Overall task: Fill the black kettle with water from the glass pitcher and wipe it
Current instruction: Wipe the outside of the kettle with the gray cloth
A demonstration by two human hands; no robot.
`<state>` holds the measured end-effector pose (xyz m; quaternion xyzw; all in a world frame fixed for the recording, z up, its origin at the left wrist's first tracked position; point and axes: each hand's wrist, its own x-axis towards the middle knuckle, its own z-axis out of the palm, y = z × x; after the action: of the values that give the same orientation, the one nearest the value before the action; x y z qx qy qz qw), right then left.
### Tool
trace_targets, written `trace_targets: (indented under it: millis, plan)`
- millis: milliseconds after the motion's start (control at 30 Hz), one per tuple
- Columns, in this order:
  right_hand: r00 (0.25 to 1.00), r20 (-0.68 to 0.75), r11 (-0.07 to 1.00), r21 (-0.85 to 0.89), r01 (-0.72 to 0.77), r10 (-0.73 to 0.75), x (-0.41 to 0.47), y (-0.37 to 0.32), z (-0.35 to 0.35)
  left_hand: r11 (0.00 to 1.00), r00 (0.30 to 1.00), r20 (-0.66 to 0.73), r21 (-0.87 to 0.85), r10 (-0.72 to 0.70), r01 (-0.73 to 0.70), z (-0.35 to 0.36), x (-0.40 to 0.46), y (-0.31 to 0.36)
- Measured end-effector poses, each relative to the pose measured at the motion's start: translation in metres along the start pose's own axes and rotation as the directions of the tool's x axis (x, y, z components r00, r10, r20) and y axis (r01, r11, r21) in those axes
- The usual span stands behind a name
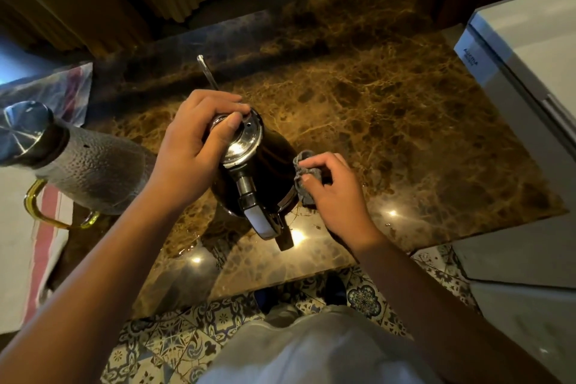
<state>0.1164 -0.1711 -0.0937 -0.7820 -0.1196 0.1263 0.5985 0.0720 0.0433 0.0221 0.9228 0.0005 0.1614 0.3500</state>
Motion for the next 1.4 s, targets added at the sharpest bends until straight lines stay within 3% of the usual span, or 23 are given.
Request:
trace_targets:
  millis: [167,267,367,533,700,867,1100,1400]
  plan:
    - [0.972,0.232,0.998,0.049,-0.038,0.025,-0.015,-0.019,-0.013,0.998,0.999,0.035,-0.068,-0.004,0.006,0.000,0.001,-0.007]
    - [0.989,0.142,0.979,0.188,-0.072,0.045,-0.009,-0.042,-0.018,0.986,0.995,0.102,-0.160,-0.021,0.037,-0.008,0.005,-0.012]
    - [0.999,0.052,0.967,0.252,-0.019,0.006,0.010,-0.064,-0.021,0.989,0.991,0.124,-0.138,-0.044,0.061,-0.014,0.005,-0.011]
    - [0.992,0.088,0.994,0.075,0.083,-0.089,0.039,-0.082,-0.013,0.979,0.983,-0.015,-0.092,-0.182,0.180,-0.015,-0.022,-0.008]
    - [0.969,0.200,0.985,-0.060,0.159,-0.144,0.031,-0.076,0.001,0.938,0.949,-0.014,-0.153,-0.315,0.309,-0.003,-0.064,-0.019]
    - [0.955,0.217,0.975,-0.043,0.216,-0.202,0.032,-0.069,0.010,0.942,0.952,-0.088,-0.196,-0.292,0.271,0.005,-0.062,-0.028]
    - [0.942,0.307,0.986,-0.048,0.157,-0.135,0.081,-0.080,0.016,0.921,0.952,-0.025,-0.263,-0.304,0.287,0.002,-0.019,-0.050]
    - [0.948,0.302,0.988,-0.084,0.127,-0.096,0.120,-0.089,0.024,0.914,0.951,0.021,-0.270,-0.310,0.304,-0.010,0.013,-0.056]
